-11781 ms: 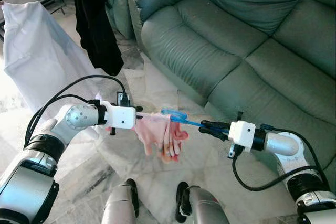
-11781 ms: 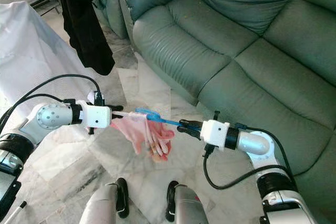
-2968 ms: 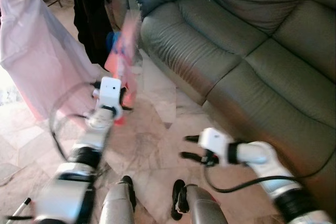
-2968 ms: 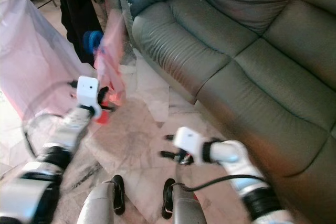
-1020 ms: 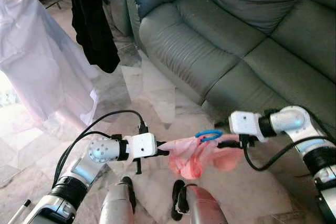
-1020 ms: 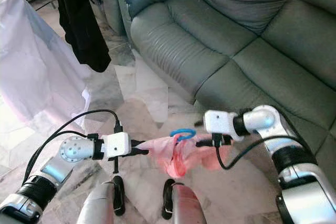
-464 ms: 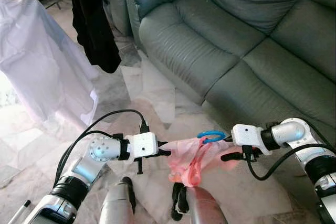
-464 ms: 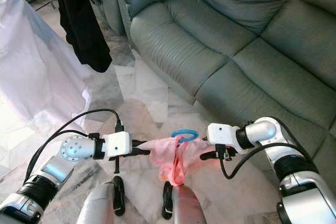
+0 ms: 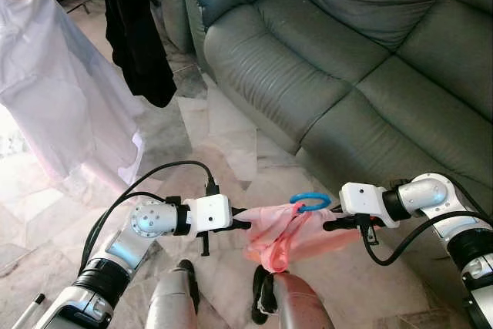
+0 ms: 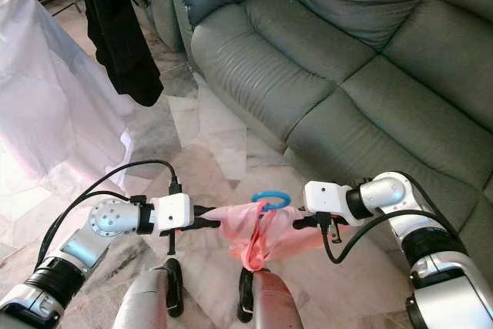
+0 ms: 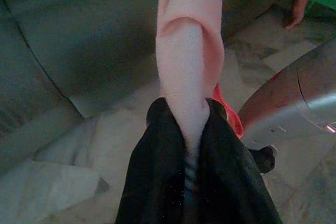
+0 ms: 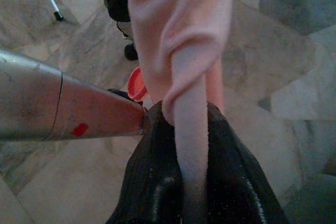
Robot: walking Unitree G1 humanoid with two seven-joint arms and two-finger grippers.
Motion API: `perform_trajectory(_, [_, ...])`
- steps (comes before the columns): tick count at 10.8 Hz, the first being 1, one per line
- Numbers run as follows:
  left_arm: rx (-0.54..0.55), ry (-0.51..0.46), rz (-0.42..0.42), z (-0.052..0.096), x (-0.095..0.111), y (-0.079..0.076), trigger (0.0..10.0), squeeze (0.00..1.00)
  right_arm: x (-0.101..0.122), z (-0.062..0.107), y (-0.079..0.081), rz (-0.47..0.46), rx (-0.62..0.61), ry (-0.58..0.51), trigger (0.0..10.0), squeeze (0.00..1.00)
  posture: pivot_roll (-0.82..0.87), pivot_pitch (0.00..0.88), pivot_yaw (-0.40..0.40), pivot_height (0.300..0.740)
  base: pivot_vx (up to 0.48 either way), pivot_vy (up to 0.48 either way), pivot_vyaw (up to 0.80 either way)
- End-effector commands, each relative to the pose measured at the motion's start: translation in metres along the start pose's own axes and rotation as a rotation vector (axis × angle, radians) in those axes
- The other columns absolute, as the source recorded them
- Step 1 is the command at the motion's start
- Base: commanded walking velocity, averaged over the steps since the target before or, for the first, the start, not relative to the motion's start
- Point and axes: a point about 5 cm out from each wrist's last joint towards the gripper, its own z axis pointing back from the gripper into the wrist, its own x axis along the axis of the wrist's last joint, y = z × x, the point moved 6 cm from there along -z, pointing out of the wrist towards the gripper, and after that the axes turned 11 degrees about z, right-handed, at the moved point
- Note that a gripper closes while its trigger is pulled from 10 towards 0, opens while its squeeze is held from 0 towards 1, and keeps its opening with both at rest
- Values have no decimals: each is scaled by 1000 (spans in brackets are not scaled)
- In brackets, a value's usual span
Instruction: Hang hanger
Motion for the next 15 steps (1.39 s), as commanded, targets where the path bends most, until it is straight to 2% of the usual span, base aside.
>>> perform_trajectory(1, [-2,-26,-6,-1,6,-1,0,0,-5,-1,9,-17,35,9,0,0,-26,235,-53,740,0,0,0])
perform_trajectory(5, [-6,-23,-6,-1,6,-2,0,0,-7,0,11,-23,41,15,0,0,-26,235,-53,740,0,0,0])
perform_trajectory(6, [10,-6,10,0,-1,0,0,0,-14,6,12,-46,26,35,0,0,-29,229,-55,740,0,0,0])
perform_trajectory(7, [139,25,-1,3,-11,20,10000,1000,-17,7,4,-35,-30,57,0,0,-26,226,-53,740,0,0,0])
perform_trajectory(10, [203,42,-33,6,-14,33,10000,1000,-25,10,-9,-9,-98,141,0,0,-25,220,-56,740,0,0,0])
perform_trajectory(12, [282,107,-113,8,-23,45,10000,1000,-37,13,-24,-34,-210,231,0,0,-26,219,-49,740,0,0,0])
perform_trajectory(13, [424,100,-32,18,-30,61,10000,1000,-43,7,-41,-104,-382,275,0,0,-29,216,-42,740,0,0,0])
perform_trajectory(15, [710,62,189,41,-49,83,10000,1000,-48,-11,-46,-313,-599,231,0,0,-29,206,-34,740,0,0,0])
